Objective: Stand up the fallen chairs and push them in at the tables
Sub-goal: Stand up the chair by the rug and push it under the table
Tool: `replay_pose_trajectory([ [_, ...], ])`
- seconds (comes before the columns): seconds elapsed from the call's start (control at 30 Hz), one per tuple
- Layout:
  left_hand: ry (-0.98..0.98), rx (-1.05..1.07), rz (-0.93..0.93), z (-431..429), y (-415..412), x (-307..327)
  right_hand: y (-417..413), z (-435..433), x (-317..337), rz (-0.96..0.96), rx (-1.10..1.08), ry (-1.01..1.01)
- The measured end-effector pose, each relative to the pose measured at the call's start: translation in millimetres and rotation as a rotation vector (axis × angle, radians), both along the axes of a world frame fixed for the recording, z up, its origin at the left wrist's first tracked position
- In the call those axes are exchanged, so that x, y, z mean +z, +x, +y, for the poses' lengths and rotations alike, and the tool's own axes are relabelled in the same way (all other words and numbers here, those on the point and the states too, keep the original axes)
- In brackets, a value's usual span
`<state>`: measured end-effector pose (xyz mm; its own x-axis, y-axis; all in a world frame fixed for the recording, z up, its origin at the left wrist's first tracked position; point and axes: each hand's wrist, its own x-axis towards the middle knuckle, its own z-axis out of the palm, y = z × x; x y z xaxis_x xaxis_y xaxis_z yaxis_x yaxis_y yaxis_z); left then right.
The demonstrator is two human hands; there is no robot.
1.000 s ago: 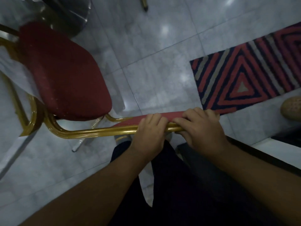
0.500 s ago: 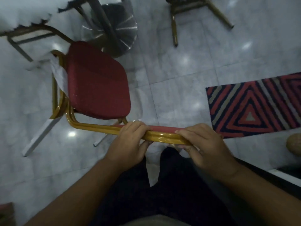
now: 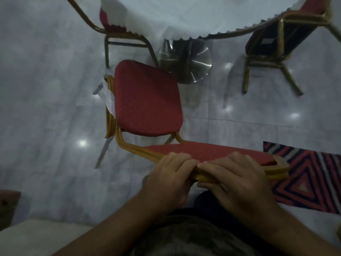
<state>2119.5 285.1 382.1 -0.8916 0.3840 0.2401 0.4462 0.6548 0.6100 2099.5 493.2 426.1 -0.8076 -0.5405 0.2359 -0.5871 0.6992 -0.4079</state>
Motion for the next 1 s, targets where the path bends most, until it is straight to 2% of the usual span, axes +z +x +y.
replay_pose_trajectory([
  [0.17,0.000,0.027,-0.056,-88,22,13,3,-77,24,-0.044,0.157,0.053],
  [0.37,-0.053,0.076,-0.179,-141,37,43,7,-66,31,-0.104,0.177,0.078],
  [0.5,-0.143,0.192,-0.134,-125,56,63,16,-55,28,-0.162,0.163,0.029],
  [0.7,-0.319,0.266,-0.022,-86,67,81,22,-60,28,-0.254,0.287,-0.047],
  [0.9,-0.368,0.422,0.026,-92,67,81,18,-67,-2,-0.294,0.230,-0.030],
  [1.0,-0.363,0.431,0.083,-103,71,78,16,-87,-8,-0.291,0.308,-0.039],
])
